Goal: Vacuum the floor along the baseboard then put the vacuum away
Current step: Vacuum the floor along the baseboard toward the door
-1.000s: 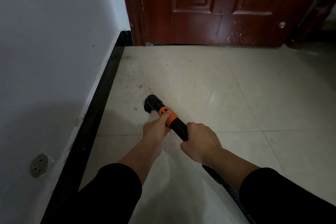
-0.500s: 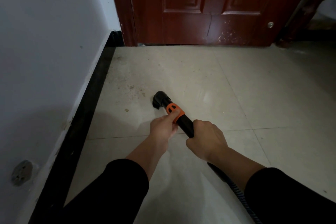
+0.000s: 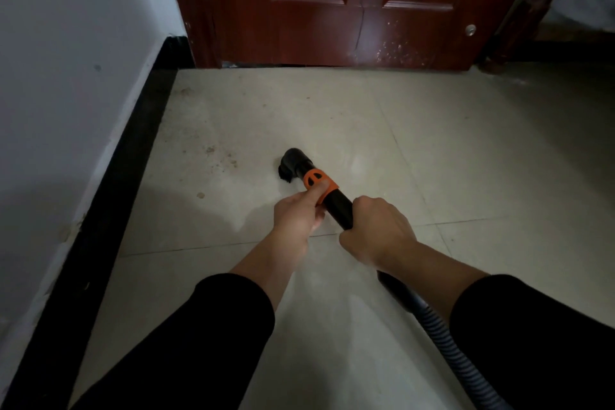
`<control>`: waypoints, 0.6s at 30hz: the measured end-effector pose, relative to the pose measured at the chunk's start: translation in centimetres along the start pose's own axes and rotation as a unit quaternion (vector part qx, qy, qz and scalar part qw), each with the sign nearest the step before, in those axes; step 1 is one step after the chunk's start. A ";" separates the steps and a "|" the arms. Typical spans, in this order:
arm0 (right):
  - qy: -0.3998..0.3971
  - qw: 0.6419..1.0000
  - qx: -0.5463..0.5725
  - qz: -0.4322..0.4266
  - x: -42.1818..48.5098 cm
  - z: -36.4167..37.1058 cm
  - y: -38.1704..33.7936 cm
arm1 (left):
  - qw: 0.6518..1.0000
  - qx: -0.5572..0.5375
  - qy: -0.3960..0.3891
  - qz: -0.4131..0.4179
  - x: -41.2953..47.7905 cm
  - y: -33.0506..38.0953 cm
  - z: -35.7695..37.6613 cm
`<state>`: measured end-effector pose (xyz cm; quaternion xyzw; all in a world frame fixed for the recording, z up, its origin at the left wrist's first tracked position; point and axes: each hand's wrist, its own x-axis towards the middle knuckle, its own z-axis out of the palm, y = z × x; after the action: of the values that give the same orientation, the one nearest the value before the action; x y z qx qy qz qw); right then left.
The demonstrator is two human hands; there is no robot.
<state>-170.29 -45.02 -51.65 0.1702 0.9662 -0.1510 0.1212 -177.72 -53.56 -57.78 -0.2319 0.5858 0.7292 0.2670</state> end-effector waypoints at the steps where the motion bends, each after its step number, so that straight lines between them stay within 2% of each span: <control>1: 0.000 1.000 -0.004 0.003 -0.1 -0.3 0.3 | 1.000 0.000 -0.003 -0.006 -0.1 0.0 0.4; 6: -0.001 1.000 -0.007 0.015 -0.4 -0.9 2.0 | 1.000 0.000 -0.007 -0.027 -0.1 0.0 2.3; 13: 0.022 0.998 0.049 0.037 1.3 -1.2 5.2 | 0.999 0.016 -0.024 -0.033 0.8 0.4 6.5; 18: 0.016 0.994 0.104 0.033 2.3 -1.3 4.5 | 0.999 0.023 0.005 -0.029 0.8 2.3 6.6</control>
<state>-170.99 -39.86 -52.22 0.2164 0.9408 -0.2441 0.0918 -180.04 -47.45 -55.23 -0.2464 0.5972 0.7060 0.2902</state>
